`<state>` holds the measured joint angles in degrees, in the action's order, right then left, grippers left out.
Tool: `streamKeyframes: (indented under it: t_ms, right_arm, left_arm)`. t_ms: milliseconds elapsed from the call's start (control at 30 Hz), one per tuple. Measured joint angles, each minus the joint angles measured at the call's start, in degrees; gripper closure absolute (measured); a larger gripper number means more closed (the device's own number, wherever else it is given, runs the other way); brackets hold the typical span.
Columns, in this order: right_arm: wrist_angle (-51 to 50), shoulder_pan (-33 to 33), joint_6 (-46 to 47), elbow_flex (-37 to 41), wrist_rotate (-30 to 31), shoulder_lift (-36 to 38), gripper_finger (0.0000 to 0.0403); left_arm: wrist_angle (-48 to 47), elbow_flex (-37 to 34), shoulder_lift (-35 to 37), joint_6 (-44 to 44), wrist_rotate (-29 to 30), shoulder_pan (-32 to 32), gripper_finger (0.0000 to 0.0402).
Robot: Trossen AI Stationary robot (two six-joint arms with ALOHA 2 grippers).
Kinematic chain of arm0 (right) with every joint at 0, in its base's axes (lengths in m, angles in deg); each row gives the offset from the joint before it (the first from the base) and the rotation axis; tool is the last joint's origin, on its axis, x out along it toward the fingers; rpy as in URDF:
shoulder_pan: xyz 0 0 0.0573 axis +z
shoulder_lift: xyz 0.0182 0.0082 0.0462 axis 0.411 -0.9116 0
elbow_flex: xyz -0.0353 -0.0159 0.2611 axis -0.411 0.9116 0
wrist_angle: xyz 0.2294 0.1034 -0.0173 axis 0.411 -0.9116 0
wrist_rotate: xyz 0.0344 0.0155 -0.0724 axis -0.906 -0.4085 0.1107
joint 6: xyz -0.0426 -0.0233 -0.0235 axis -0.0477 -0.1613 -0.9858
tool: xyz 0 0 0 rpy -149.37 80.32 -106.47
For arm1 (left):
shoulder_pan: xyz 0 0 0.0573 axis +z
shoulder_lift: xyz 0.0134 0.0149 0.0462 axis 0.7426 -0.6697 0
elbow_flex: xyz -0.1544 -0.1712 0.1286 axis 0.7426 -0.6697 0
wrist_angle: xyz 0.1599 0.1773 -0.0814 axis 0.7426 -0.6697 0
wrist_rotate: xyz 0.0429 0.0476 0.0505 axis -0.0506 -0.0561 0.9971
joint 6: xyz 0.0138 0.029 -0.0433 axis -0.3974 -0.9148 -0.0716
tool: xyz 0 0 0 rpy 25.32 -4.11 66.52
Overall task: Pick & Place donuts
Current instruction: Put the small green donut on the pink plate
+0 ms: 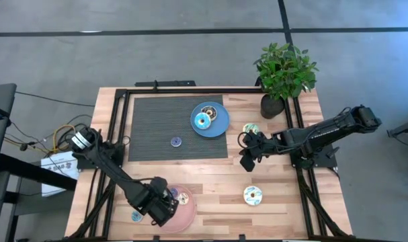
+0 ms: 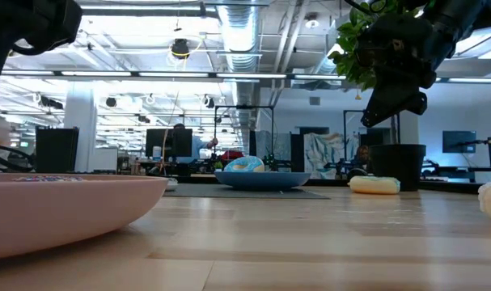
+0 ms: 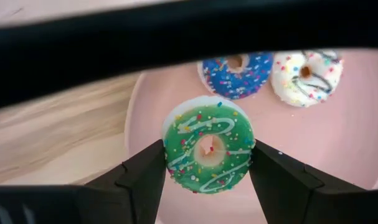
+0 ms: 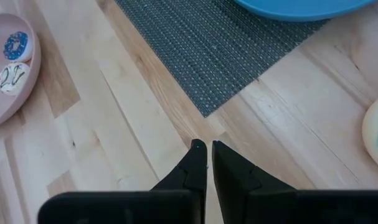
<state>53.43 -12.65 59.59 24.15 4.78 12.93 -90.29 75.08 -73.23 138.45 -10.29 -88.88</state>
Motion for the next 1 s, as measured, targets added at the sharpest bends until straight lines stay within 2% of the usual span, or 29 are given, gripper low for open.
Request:
streamKeyframes:
  t_ms: [433, 767, 1000]
  right_arm:
    - [0.0, 0.0, -1.4, 0.0, 0.0, 0.0, 0.0386]
    - [0.0, 0.0, -1.4, 0.0, -0.2, 0.0, 0.0386]
    - [-0.6, 0.0, -1.5, 0.0, -0.1, 0.0, 0.0386]
  left_arm:
    - [4.2, -3.5, 0.0, 1.5, 2.1, -0.4, 0.0191]
    - [8.5, -3.1, -2.2, 3.0, 2.9, -2.7, 0.0191]
    - [7.1, -1.1, -4.6, 5.8, 3.2, -3.7, 0.0191]
